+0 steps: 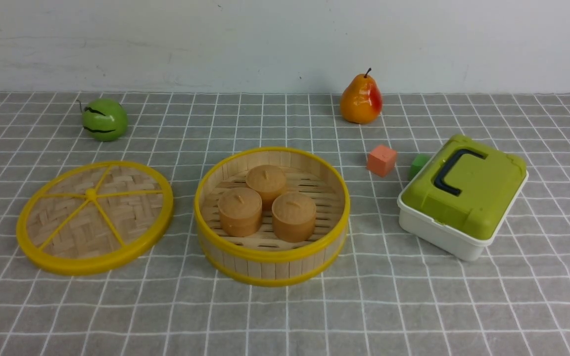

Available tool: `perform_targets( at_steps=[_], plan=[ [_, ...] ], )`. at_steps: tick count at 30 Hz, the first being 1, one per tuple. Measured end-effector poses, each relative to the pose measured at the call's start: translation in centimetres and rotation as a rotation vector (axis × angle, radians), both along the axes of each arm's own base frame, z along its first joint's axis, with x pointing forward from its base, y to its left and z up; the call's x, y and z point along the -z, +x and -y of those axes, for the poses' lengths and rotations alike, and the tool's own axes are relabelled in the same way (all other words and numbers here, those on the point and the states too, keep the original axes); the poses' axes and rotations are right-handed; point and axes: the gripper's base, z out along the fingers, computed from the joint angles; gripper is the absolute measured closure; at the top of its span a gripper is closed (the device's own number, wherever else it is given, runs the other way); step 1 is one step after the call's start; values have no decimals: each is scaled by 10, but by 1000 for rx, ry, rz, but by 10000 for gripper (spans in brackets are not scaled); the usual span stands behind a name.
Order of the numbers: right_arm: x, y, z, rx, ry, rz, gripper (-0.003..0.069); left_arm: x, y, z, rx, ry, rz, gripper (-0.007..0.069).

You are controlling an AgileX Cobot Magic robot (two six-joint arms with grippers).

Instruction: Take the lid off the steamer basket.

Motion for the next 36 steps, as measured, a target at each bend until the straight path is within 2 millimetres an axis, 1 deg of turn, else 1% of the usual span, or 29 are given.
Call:
perform_targets(
  at_steps=[36],
  plan=[
    [0, 0, 0, 0, 0, 0, 417, 0, 0, 0, 0, 0, -1, 619]
  ],
)
